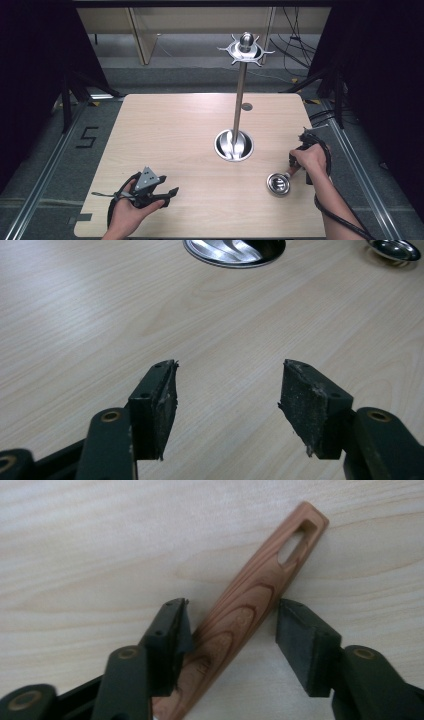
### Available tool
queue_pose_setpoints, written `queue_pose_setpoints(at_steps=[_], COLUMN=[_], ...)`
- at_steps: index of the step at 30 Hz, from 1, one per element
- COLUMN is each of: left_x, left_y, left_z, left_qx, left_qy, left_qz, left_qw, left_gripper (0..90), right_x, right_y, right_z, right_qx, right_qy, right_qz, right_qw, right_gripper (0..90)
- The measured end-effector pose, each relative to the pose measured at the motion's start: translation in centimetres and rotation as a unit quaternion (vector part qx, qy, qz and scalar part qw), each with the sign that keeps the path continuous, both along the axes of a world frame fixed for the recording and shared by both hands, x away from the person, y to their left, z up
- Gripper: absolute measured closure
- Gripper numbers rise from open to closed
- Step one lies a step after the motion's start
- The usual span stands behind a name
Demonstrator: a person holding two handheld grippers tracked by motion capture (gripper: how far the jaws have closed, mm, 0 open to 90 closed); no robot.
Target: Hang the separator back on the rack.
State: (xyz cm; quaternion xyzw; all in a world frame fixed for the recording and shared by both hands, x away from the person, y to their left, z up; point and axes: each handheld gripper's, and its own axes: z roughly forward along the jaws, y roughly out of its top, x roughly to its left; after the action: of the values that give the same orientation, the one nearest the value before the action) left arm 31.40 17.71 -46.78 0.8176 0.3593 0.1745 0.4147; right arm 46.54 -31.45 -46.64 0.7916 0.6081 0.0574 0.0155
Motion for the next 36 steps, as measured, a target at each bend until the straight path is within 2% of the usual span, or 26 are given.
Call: queue_pose_setpoints(at_steps=[3,4,5,6,7,10,11,13,14,17,18,19,20,22,23,24,25,27,29,30,31,32,33,34,35,36], left_x=[0.0,0.0,0.0,0.0,0.0,0.0,0.0,0.0,0.0,0.0,0.0,0.0,0.0,0.0,0.0,0.0,0.0,0.0,0.0,0.0,0.0,0.0,0.0,0.0,0.0,0.0], left_y=[0.0,0.0,-0.1,0.0,-0.1,0.0,0.0,0.0,0.0,-0.1,-0.1,-0.1,-0.1,-0.1,-0.1,-0.1,0.0,0.0,-0.1,-0.1,-0.1,-0.1,-0.1,-0.1,-0.2,-0.1], left_z=[-0.1,0.0,0.0,-0.1,0.0,-0.1,0.0,-0.1,-0.1,-0.1,-0.1,-0.1,-0.1,-0.1,-0.1,-0.1,-0.1,-0.1,-0.1,-0.1,-0.1,-0.1,-0.1,-0.1,-0.1,-0.1], left_qx=[0.0,0.003,0.002,0.001,0.001,0.003,0.004,0.002,0.002,-0.005,-0.005,0.0,0.0,-0.005,-0.005,-0.005,0.001,0.001,-0.004,-0.004,-0.004,-0.003,-0.003,-0.003,-0.004,-0.003], left_qy=[-0.002,-0.001,-0.001,-0.002,-0.002,0.0,0.001,0.002,0.002,0.004,0.004,0.001,0.001,0.004,0.004,0.004,0.003,0.003,0.002,0.004,0.004,0.004,0.004,0.003,0.004,0.004], left_qz=[0.002,0.004,0.004,0.001,0.001,0.0,0.0,-0.001,-0.001,0.004,0.004,0.003,0.003,0.004,0.004,0.003,0.0,0.0,0.004,0.003,0.003,0.003,0.003,0.002,0.003,0.003], left_qw=[1.0,1.0,1.0,1.0,1.0,1.0,1.0,1.0,1.0,1.0,1.0,1.0,1.0,1.0,1.0,1.0,1.0,1.0,1.0,1.0,1.0,1.0,1.0,1.0,1.0,1.0], left_gripper=[38.8,38.9,38.9,38.9,38.8,38.9,38.9,38.9,38.9,38.9,38.9,38.9,38.9,38.9,38.9,38.9,38.9,38.9,38.9,38.9,38.9,38.9,38.9,38.9,38.9,38.9], right_x=[-0.1,-0.2,-0.1,-0.1,-0.1,-0.2,-0.1,-0.1,0.0,0.1,0.0,0.1,0.1,0.0,0.0,0.0,0.0,0.0,-0.1,-0.2,-0.3,-0.2,-0.2,-0.4,-0.4,-0.4], right_y=[0.0,-0.5,-0.4,0.1,0.2,0.0,0.1,0.0,0.1,0.2,-0.5,0.3,0.3,0.3,0.1,0.2,-0.1,-0.1,-0.2,0.4,0.5,0.4,0.4,0.3,0.4,0.3], right_z=[0.0,-0.2,-0.2,-0.1,-0.1,-0.2,-0.1,-0.1,0.0,-0.1,-0.4,-0.2,-0.2,-0.2,-0.3,-0.3,-0.2,-0.3,-0.3,-0.3,-0.5,-0.4,-0.4,-0.9,-0.8,-0.9], right_qx=[-0.013,-0.026,-0.023,-0.017,-0.014,-0.022,-0.02,-0.025,-0.023,-0.019,-0.032,-0.022,-0.022,-0.022,-0.027,-0.026,-0.033,-0.034,-0.033,-0.023,-0.024,-0.027,-0.027,-0.04,-0.034,-0.041], right_qy=[-0.003,-0.011,-0.002,0.006,0.008,-0.008,-0.009,-0.02,-0.019,-0.001,-0.013,0.002,0.002,0.003,-0.004,-0.003,-0.003,-0.005,-0.008,-0.004,-0.022,-0.015,-0.015,-0.042,-0.04,-0.042], right_qz=[0.01,0.058,0.05,0.027,0.023,0.042,0.032,0.038,0.024,0.019,0.067,0.022,0.022,0.034,0.054,0.053,0.081,0.081,0.094,0.063,0.065,0.08,0.08,0.095,0.092,0.11], right_qw=[0.9999,0.9979,0.9985,0.9995,0.9996,0.9989,0.9992,0.9988,0.9993,0.9996,0.9971,0.9995,0.9995,0.9992,0.9982,0.9982,0.9961,0.9961,0.995,0.9977,0.9973,0.9964,0.9964,0.9938,0.9943,0.9922], right_gripper=[57.0,58.7,59.0,59.4,59.7,57.5,56.1,58.1,59.5,59.9,60.4,61.4,61.4,64.0,65.6,67.2,68.0,68.1,68.1,68.1,68.1,68.1,68.1,68.1,68.1,68.1])
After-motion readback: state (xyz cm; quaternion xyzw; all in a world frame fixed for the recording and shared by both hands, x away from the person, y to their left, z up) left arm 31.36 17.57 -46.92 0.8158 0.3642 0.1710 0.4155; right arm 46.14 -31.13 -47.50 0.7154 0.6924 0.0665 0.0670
